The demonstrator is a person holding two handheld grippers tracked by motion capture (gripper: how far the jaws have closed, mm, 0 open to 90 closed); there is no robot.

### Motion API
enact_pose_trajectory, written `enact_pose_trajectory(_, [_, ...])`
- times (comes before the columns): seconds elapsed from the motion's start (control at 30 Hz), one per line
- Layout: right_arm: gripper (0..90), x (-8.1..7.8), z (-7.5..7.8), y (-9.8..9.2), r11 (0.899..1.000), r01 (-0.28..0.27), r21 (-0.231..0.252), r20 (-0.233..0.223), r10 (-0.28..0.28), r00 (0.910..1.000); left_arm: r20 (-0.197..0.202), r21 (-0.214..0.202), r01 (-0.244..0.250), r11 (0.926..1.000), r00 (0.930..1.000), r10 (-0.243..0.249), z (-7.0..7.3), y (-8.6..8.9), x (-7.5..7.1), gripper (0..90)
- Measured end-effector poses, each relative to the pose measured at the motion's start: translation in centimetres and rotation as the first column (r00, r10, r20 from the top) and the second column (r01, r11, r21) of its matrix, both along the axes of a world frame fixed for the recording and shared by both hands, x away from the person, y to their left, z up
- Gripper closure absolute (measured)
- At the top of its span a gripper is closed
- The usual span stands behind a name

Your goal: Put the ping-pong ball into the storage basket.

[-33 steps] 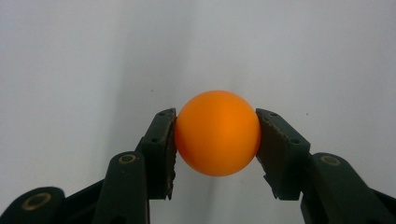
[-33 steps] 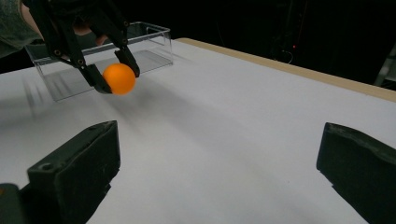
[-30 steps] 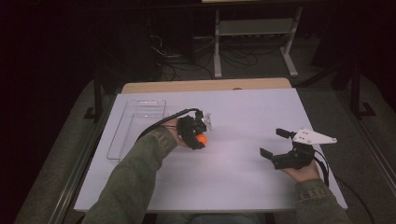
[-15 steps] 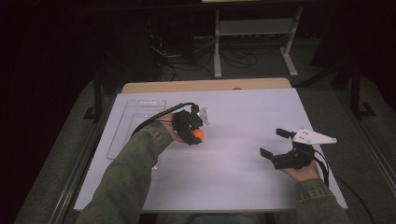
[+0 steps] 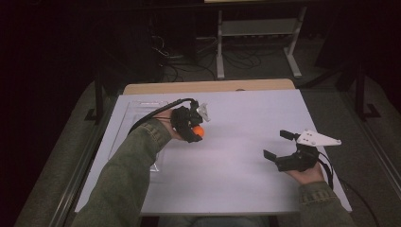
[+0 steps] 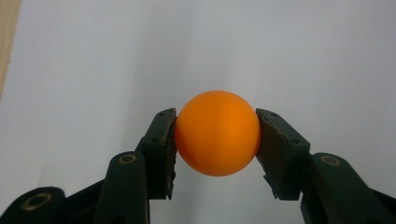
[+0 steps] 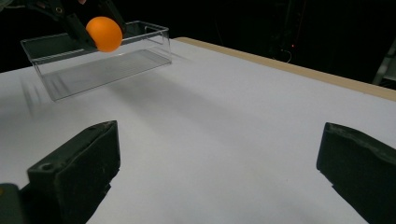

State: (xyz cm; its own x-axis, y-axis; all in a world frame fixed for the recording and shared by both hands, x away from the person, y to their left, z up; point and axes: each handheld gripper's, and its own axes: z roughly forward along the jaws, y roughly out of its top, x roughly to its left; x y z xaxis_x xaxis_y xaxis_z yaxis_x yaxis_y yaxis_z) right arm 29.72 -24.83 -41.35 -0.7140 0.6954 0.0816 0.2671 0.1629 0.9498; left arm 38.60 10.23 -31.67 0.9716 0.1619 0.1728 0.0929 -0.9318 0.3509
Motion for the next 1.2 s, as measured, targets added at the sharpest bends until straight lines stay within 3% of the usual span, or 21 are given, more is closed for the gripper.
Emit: enact_pose_trajectory(1.2, [0.0, 0.0, 0.0, 0.0, 1.0, 0.004, -0.004, 0.0, -0.004, 1.0, 0.045, -0.032, -0.069, 0.9971, 0.9965, 0.07, 3.1, 4.0, -0.2, 50.5])
